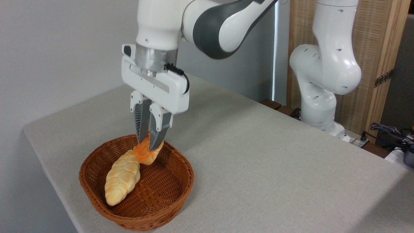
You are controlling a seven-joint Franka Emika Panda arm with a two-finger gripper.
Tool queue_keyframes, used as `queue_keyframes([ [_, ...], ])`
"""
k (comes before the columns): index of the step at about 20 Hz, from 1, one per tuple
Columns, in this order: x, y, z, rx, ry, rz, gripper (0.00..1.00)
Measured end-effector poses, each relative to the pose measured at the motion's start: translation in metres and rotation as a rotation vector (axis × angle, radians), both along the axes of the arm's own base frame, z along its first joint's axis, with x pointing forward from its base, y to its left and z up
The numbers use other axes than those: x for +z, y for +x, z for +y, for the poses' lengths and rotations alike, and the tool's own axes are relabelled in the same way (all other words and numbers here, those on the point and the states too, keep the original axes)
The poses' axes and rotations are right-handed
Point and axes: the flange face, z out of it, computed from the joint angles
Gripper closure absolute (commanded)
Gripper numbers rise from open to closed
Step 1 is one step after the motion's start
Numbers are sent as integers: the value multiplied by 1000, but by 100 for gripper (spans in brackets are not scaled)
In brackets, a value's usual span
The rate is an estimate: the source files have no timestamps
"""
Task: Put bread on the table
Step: 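Carry the orange bun beside the basket and lower it to the table, then open the gripper to release the bun and raise it away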
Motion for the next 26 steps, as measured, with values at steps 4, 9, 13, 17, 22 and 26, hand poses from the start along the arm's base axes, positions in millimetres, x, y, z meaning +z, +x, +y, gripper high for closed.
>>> queue_keyframes([
  [4, 18, -12, 3, -1, -8, 1, 55],
  [9, 29, -36, 6, -17, -5, 107, 55],
  [13, 23, -55, 5, -35, 7, 233, 55],
  [17, 2, -64, -2, -57, 23, 338, 55],
  [22, -45, -58, -30, -105, 57, 434, 49],
  [26, -64, -54, -44, -127, 75, 469, 5],
])
